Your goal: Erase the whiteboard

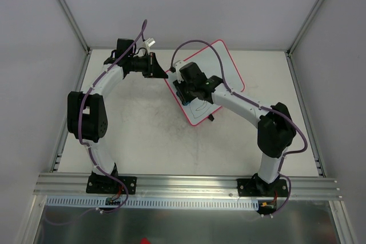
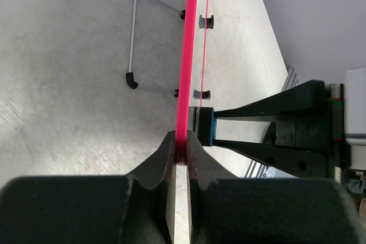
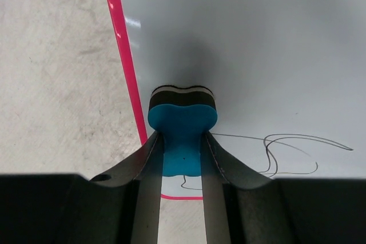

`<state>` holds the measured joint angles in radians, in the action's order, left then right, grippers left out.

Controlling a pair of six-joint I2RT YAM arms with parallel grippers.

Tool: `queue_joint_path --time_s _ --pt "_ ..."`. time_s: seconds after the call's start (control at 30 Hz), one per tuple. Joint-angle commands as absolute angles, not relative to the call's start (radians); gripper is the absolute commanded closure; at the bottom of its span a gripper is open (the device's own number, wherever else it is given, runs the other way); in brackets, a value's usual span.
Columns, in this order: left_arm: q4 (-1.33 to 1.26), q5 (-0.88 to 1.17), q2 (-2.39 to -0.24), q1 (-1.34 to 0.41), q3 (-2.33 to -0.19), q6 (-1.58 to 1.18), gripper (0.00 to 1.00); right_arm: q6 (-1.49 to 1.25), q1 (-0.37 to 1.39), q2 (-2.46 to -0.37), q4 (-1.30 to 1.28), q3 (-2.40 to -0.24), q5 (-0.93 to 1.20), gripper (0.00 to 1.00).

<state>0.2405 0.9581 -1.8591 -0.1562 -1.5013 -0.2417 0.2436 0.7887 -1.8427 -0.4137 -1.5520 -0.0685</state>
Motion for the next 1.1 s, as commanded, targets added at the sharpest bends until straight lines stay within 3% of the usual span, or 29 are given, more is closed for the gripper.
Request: queue_joint_path --time_s 0.0,0.57,0.9,1.07 --pt "0.199 1.014 -1.829 -0.184 -1.525 -0.215 1.0 0.233 0.795 -1.796 -0.39 -1.444 -0.08 1.0" --pt "0.201 1.023 -1.825 -0.181 -1.505 -0.204 1.0 0.156 0.796 -1.664 -0.331 -1.097 -0.077 1.0" --pt "0.201 1.019 -1.842 -0.183 -1.522 -0.229 1.0 0.126 0.785 -1.491 -0.388 -1.201 -0.107 1.0" --pt "0.201 1.015 -1.839 -0.183 -1.528 -0.23 0.89 0.138 0.781 -1.447 -0.391 -1.253 -0.14 1.0"
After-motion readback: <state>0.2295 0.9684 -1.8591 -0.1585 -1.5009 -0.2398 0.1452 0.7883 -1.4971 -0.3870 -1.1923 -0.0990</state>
